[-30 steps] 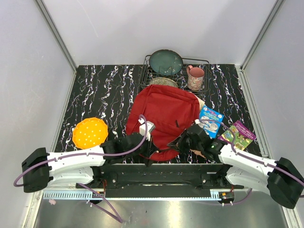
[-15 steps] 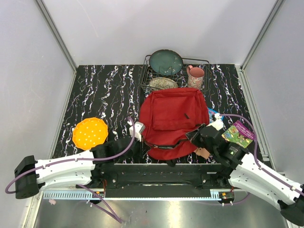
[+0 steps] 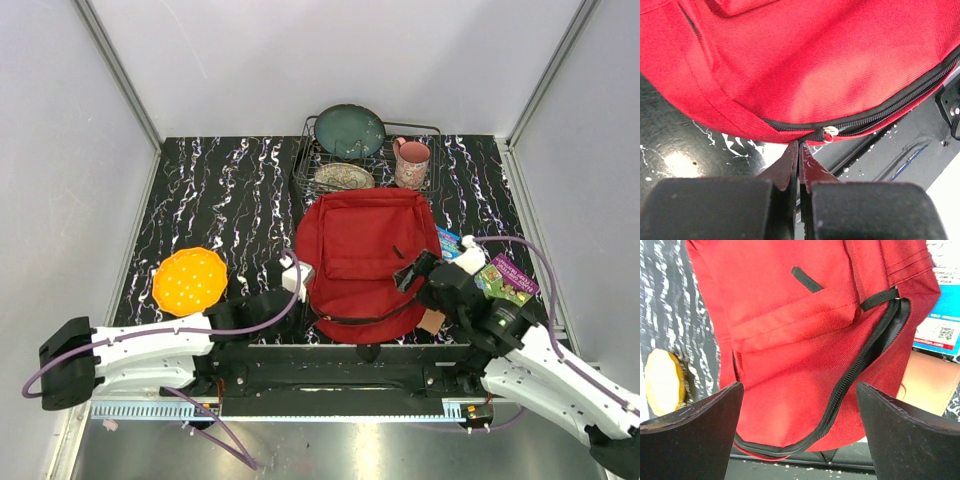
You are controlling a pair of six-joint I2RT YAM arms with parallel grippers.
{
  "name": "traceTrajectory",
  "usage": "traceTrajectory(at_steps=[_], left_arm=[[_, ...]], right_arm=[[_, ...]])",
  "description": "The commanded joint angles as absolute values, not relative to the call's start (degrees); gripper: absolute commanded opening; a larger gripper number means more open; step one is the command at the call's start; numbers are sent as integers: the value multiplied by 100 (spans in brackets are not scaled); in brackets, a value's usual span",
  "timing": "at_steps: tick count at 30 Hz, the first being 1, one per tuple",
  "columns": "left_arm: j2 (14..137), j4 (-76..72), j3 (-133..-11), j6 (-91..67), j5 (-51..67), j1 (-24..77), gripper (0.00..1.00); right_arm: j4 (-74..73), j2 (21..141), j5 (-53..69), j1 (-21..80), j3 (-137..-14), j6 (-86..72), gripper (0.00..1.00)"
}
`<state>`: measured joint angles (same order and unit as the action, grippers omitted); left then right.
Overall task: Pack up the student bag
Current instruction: Unzip the student bag at the center of the board.
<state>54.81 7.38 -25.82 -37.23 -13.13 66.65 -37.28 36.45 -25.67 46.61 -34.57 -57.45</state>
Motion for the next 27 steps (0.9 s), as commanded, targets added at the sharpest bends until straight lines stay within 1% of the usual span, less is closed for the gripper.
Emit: traceTrajectory(at_steps=[1,3,6,7,8,10,12,13,14,16,18,21,24,25,27], left_arm=[[5765,211,-3075,-3323,-888,6706,0],[5827,342,-3320,-3305,-809,6706,0],[5915,579,-3594,-3331,-686,6706,0],[5924,624,-3656,-3357,-633,6706,0],[5933,659,-3682,-3366,-598,6706,0],[5941,616,-3691,-3419,-458,6706,0],[5950,554,-3691,-3384,-387,6706,0],[5959,554,-3691,-3375,-378,6706,0],[5959,554,-3683,-3358,-387,6706,0],[6011,536,-3639,-3322,-465,6706,0],[6055,519,-3595,-3252,-527,6706,0],[6353,413,-3656,-3130,-676,6715,0],[6713,518,-3962,-3024,-756,6715,0],[6793,693,-4068,-3023,-782,6715,0],[6890,791,-4236,-3076,-800,6724,0]], right_arm=[[-4736,2903,-3119,4614,-3981,-6396,100],[-5246,2690,-3173,4614,-4051,-6731,100],[-5432,2654,-2665,4614,-4244,-6794,100],[-5258,2968,-1897,4614,-4306,-6368,100],[-5117,3232,-1550,4614,-4368,-6355,100],[-5256,3811,-988,4675,-4308,-6906,100],[-4398,3754,-695,4833,-3887,-7179,100],[-3725,3405,-694,4938,-3406,-7607,100],[-3474,3201,-781,5157,-3210,-7794,100],[-3488,2754,-1140,5308,-3024,-8111,100],[-3551,2672,-1239,5440,-2988,-8147,100],[-3358,2873,-1082,5519,-2874,-7955,100],[-3926,3566,-1527,5799,-3320,-7482,100],[-4651,3969,-2156,5905,-3836,-7340,100],[-5384,4279,-2932,6133,-4392,-7094,100]])
